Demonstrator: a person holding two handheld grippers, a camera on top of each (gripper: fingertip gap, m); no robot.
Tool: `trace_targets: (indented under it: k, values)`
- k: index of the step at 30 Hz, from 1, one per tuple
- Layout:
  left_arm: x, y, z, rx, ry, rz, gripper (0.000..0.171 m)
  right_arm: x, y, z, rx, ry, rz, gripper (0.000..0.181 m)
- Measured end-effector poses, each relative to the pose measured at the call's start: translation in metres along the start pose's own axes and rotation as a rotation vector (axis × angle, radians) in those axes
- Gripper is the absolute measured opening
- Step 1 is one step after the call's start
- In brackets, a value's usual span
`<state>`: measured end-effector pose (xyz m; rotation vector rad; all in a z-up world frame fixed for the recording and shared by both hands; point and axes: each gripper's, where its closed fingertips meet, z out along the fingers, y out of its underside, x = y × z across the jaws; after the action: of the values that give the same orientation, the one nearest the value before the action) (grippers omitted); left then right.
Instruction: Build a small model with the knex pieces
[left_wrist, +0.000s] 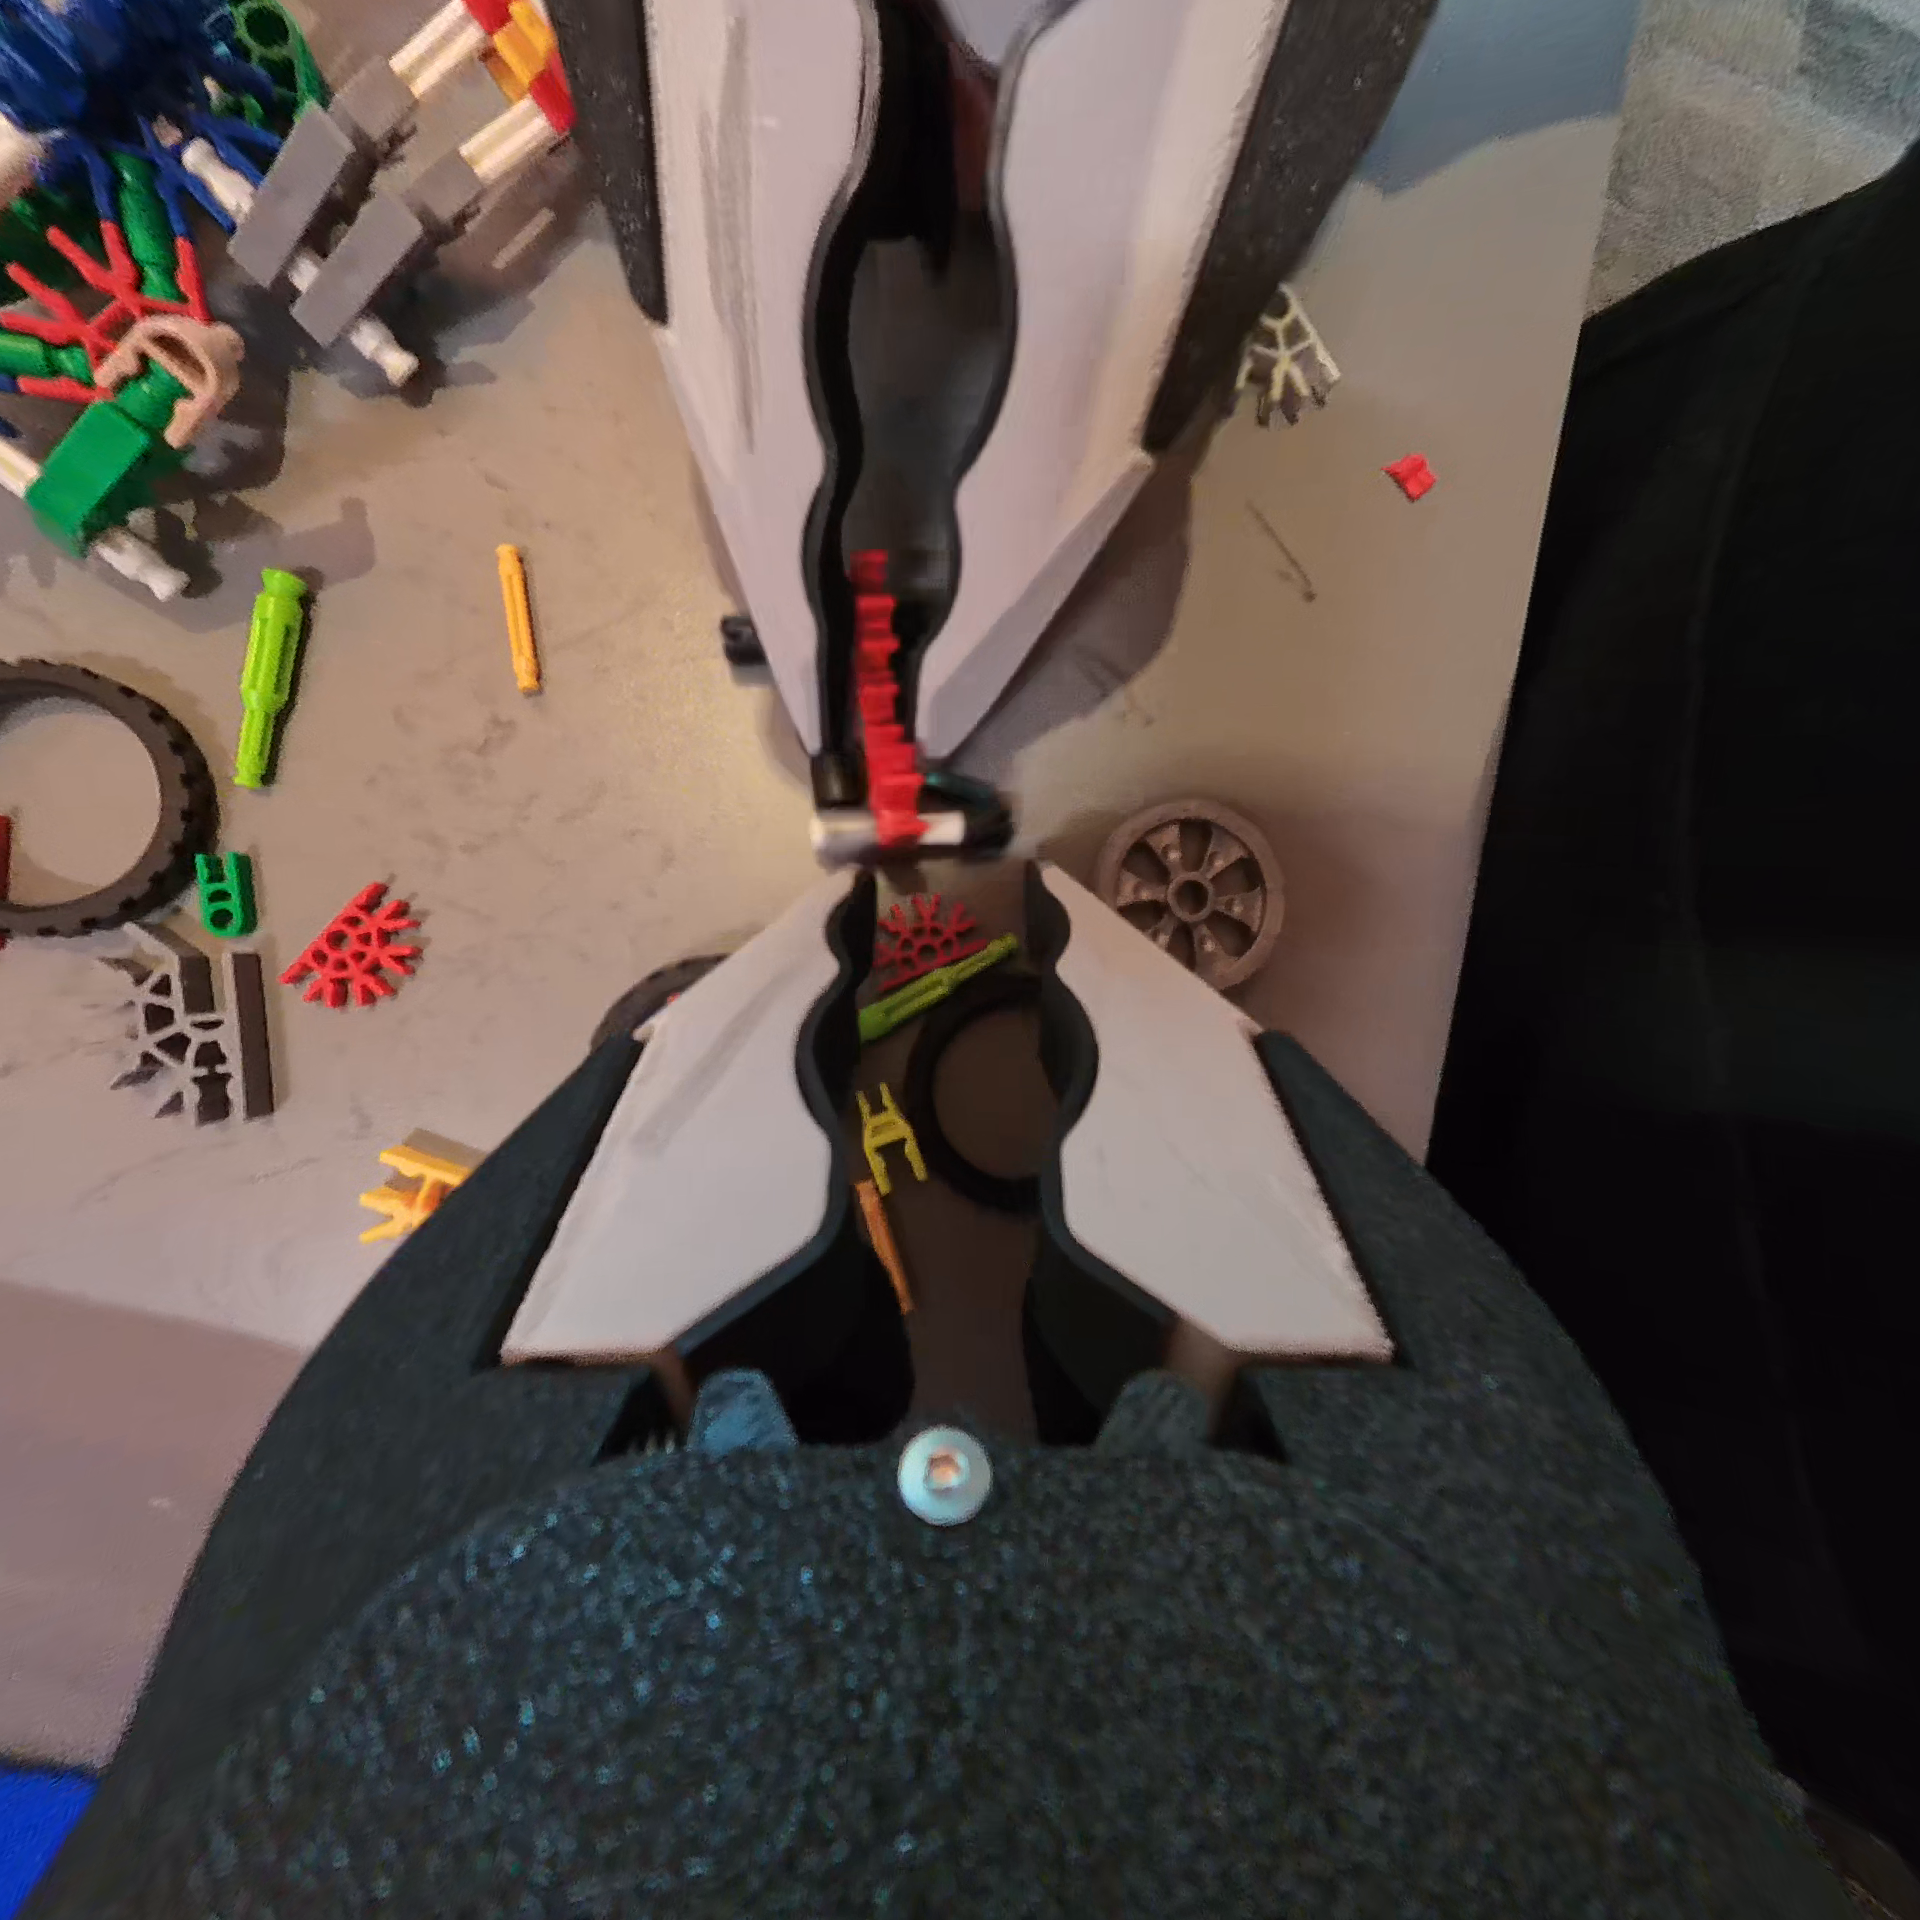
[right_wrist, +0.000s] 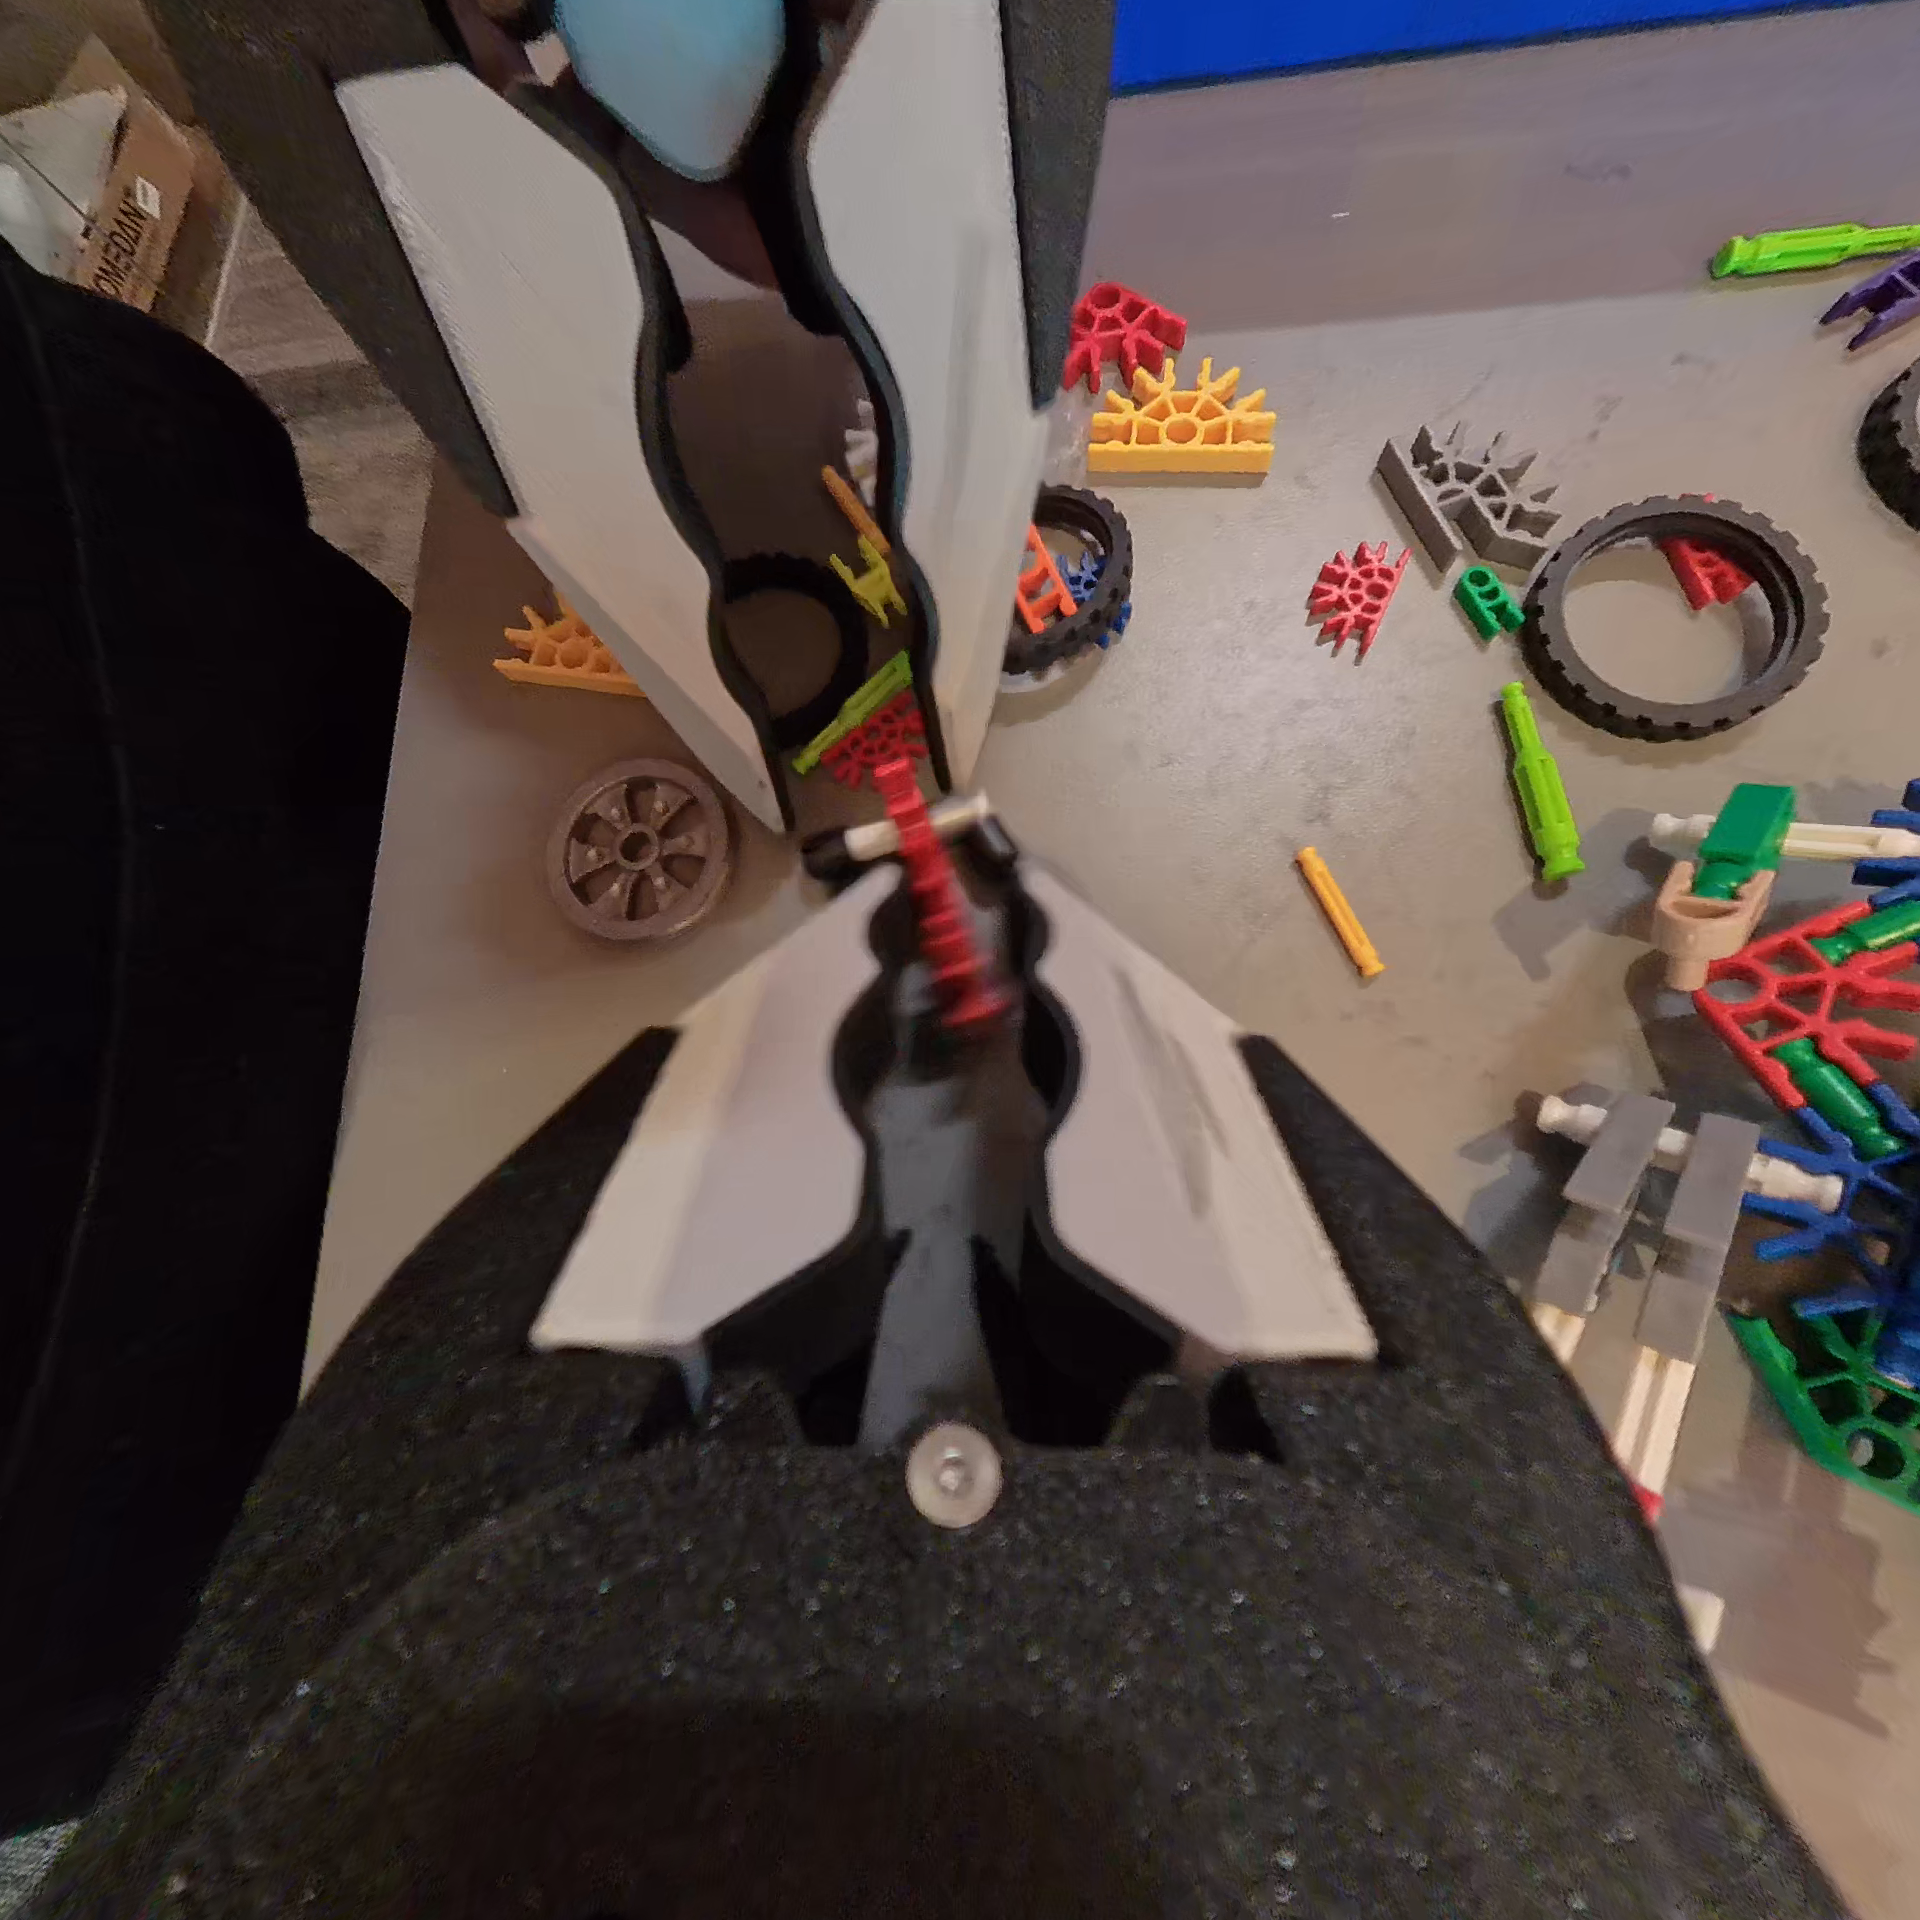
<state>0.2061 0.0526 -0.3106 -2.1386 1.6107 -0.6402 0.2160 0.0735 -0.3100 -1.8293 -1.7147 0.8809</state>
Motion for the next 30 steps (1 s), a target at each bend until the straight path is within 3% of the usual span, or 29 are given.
trace_targets:
  k: [9, 16, 30]
  values:
    - [-0.0031, 0.0017, -0.0009, 0.017, -0.043, -0.03, 0.021, -0.0004, -0.0005, -0.0006, 0.004, -0.017, 0.013, 0.017]
    - [-0.0074, -0.0008, 0.0003, 0.037, -0.076, -0.056, 0.021, 0.0019, -0.0038, 0.0013, 0.002, 0.003, -0.008, 0.038]
    - [-0.0019, -0.0063, 0.0049, 0.028, -0.056, -0.024, 0.02, -0.0007, 0.001, -0.0016, -0.025, 0.031, -0.037, 0.031]
